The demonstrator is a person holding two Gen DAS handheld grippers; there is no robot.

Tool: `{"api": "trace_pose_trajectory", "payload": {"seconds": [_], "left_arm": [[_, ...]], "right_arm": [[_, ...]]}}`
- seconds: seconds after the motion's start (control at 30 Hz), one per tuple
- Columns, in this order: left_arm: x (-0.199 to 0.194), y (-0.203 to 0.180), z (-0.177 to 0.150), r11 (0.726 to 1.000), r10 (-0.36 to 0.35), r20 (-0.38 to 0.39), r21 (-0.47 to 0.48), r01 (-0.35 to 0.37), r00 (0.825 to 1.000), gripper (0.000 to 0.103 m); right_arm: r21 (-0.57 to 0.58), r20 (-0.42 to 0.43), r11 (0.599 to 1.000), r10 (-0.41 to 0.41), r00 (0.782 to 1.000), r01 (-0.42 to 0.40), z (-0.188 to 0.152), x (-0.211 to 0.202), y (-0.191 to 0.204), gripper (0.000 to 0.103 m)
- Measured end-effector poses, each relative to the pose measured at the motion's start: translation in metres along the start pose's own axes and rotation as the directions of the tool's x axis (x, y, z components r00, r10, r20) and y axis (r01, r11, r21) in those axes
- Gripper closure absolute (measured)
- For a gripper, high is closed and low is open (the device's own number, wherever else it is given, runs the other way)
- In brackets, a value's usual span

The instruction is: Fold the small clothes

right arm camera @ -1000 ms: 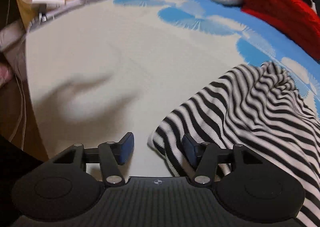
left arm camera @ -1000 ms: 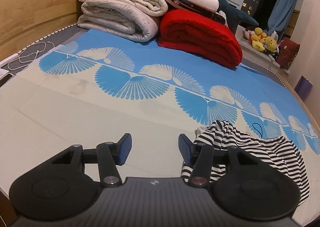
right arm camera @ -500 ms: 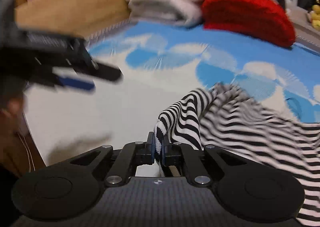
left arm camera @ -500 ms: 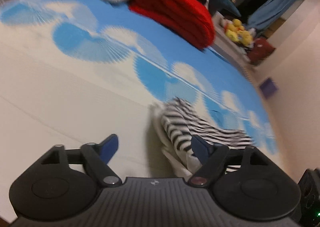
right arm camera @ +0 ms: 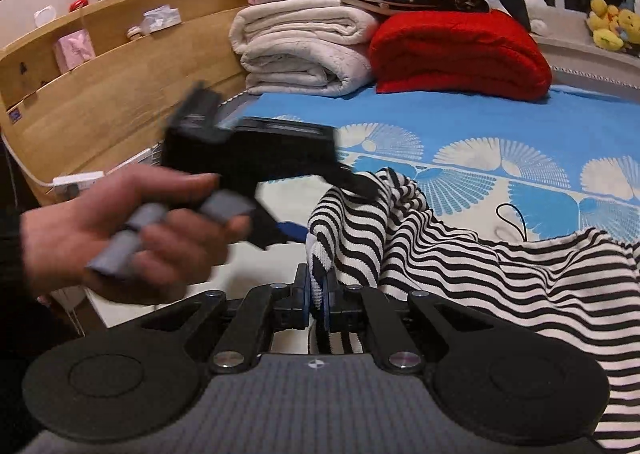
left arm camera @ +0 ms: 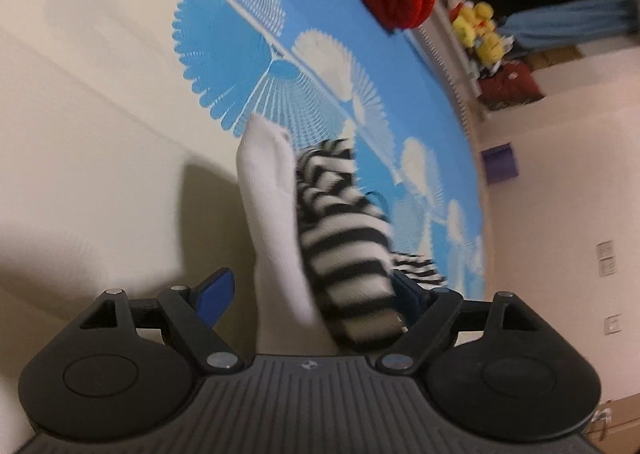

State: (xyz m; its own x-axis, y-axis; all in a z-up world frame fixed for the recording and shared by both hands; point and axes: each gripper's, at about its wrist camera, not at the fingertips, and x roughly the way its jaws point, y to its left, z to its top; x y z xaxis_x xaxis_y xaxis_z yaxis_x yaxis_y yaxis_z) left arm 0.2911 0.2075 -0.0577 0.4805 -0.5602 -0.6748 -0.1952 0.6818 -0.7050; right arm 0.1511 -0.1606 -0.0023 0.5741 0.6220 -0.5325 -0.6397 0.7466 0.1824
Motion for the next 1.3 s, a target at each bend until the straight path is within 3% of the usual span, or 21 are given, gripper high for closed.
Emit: {"api": "trace_pose_trajectory", "payload": {"seconds": [0.07,0.1,0.17,0.27,0.33,0.4,0.47,0.6,0.67,0.8,0.87,0.93,1.0,1.03,1.07,1.13,1.2,1.27,1.3], "left_arm": [[0.007,-0.004,0.0,0.999,0.01,0.016,0.051,-0.011,1.0,0.055],[0.007,-0.007,0.0,0.996,0.029,0.027,0.089,-0.031,0.999,0.087],[-0.005,-0.004,0.001,0.993,0.044,0.069,0.105,-0.051,0.997,0.093],[-0.039,0.004,0.005,0.996,0.013,0.136,0.088,-0.025,0.991,0.093],[-0.068,-0.001,0.005,0.991,-0.013,0.194,0.132,-0.013,0.981,0.093],[-0.096,-0.005,-0.002,0.981,-0.01,0.264,0.191,-0.042,0.964,0.093],[-0.106,0.0,-0.006,0.979,0.029,0.281,0.186,-0.084,0.959,0.093],[-0.095,0.011,-0.002,0.98,0.138,0.235,0.108,-0.167,0.962,0.093],[-0.094,-0.001,-0.002,0.985,0.104,0.243,0.107,-0.134,0.964,0.093],[-0.078,-0.058,-0.012,0.979,0.0,0.258,0.199,-0.053,0.966,0.091],[-0.07,-0.087,-0.02,0.971,-0.087,0.254,0.238,0.025,0.963,0.075],[-0.067,-0.113,-0.028,0.952,-0.203,0.261,0.276,0.128,0.944,0.028],[-0.071,-0.134,-0.04,0.913,-0.318,0.3,0.351,0.206,0.899,0.018],[-0.071,-0.141,-0.045,0.899,-0.337,0.305,0.384,0.209,0.891,0.018],[-0.068,-0.147,-0.049,0.891,-0.335,0.29,0.406,0.202,0.897,0.018],[-0.052,-0.151,-0.055,0.889,-0.283,0.236,0.428,0.162,0.93,0.025],[-0.036,-0.152,-0.059,0.883,-0.18,0.186,0.463,0.076,0.966,0.031],[-0.018,-0.152,-0.064,0.863,-0.069,0.133,0.505,-0.008,0.989,0.037],[-0.012,-0.145,-0.068,0.857,-0.043,0.117,0.515,-0.024,0.992,0.039]], "right_arm": [[-0.004,-0.001,1.0,0.008,1.0,-0.008,0.0,-0.003,0.002,0.098],[-0.006,-0.009,1.0,0.011,1.0,-0.011,0.001,-0.002,0.003,0.098],[-0.006,-0.015,1.0,0.026,1.0,-0.026,0.003,0.003,0.007,0.098],[0.0,0.03,0.994,0.107,0.994,-0.107,0.01,0.005,0.022,0.098],[-0.001,0.102,0.981,0.193,0.976,-0.194,0.018,0.002,0.036,0.098],[0.006,0.152,0.965,0.259,0.954,-0.263,0.025,0.001,0.046,0.098],[0.04,0.16,0.953,0.29,0.944,-0.3,0.029,0.003,0.049,0.098],[0.066,0.094,0.968,0.234,0.968,-0.24,0.024,0.009,0.046,0.098],[0.092,0.093,0.974,0.201,0.975,-0.209,0.022,0.002,0.037,0.098],[0.167,0.167,0.973,0.129,0.977,-0.157,0.021,-0.037,0.007,0.098],[0.217,0.227,0.97,0.056,0.972,-0.107,0.018,-0.067,-0.013,0.098],[0.284,0.292,0.958,-0.052,0.955,-0.035,0.012,-0.1,-0.035,0.098],[0.368,0.319,0.927,-0.192,0.928,0.065,0.002,-0.134,-0.065,0.099],[0.414,0.306,0.903,-0.254,0.918,0.112,-0.006,-0.147,-0.079,0.099],[0.461,0.272,0.873,-0.309,0.911,0.158,-0.014,-0.157,-0.095,0.099],[0.547,0.121,0.787,-0.411,0.903,0.285,-0.034,-0.162,-0.128,0.099],[0.593,-0.063,0.715,-0.417,0.907,0.37,-0.056,-0.152,-0.16,0.098],[0.603,-0.166,0.66,-0.446,0.88,0.448,-0.07,-0.145,-0.177,0.093],[0.604,-0.188,0.642,-0.462,0.867,0.472,-0.072,-0.146,-0.181,0.093]]}}
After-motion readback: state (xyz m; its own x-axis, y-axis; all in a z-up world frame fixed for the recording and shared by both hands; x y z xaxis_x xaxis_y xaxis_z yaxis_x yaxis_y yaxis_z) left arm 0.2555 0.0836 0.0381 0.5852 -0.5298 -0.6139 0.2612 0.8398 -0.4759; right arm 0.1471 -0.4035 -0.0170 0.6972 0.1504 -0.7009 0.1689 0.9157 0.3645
